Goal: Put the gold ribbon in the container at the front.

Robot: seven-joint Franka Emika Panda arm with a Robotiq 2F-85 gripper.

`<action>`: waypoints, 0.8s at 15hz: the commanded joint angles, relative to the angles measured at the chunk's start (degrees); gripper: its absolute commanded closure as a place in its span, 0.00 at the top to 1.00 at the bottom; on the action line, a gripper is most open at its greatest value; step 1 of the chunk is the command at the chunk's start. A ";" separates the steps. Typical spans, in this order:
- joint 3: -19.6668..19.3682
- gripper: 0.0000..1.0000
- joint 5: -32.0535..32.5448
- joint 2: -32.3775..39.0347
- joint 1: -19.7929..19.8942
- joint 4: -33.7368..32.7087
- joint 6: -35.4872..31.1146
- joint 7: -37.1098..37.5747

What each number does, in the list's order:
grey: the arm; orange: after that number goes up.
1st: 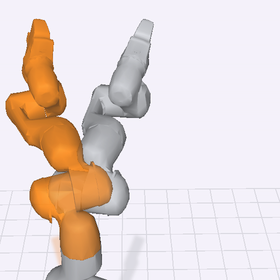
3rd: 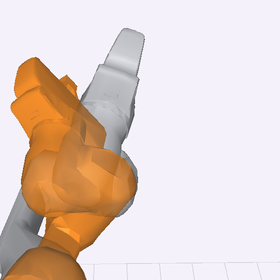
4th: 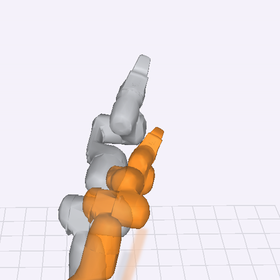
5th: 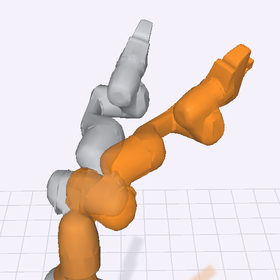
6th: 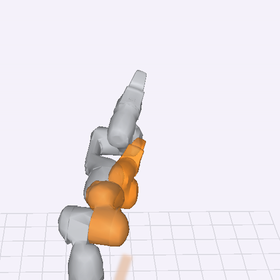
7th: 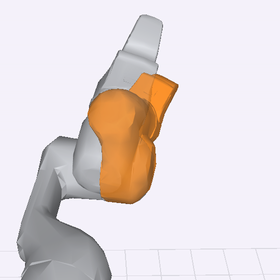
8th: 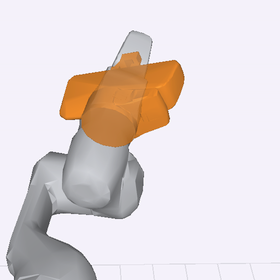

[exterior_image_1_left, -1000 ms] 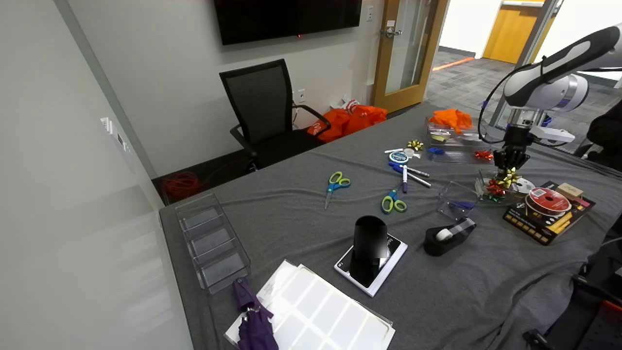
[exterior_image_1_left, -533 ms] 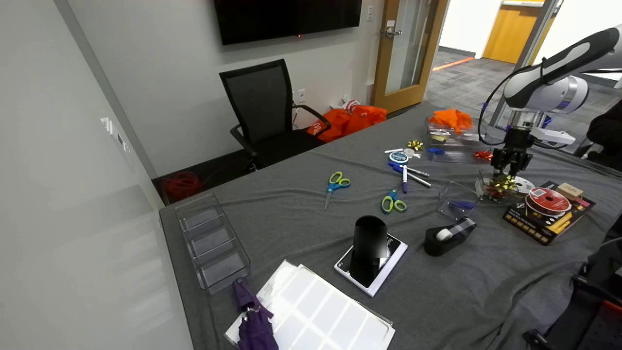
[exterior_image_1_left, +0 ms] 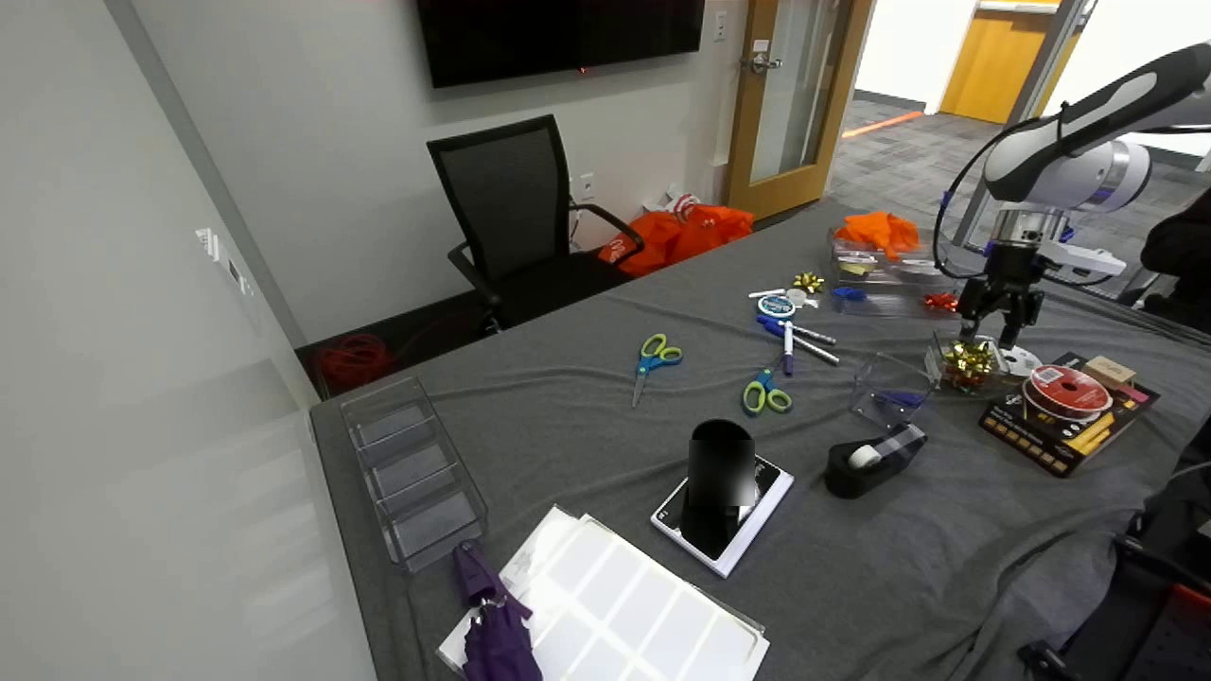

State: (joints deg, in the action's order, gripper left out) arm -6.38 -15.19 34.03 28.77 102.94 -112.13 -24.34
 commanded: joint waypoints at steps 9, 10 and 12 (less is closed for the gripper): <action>-0.26 1.00 -6.29 -5.46 -1.64 -1.04 -1.66 -0.83; -0.37 1.00 -6.12 -5.37 -2.13 -1.62 -2.59 -0.17; -0.48 1.00 -5.55 -5.06 -3.09 -2.87 -4.27 1.64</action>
State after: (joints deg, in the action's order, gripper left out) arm -6.37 -20.32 28.91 27.12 101.26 -113.97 -24.40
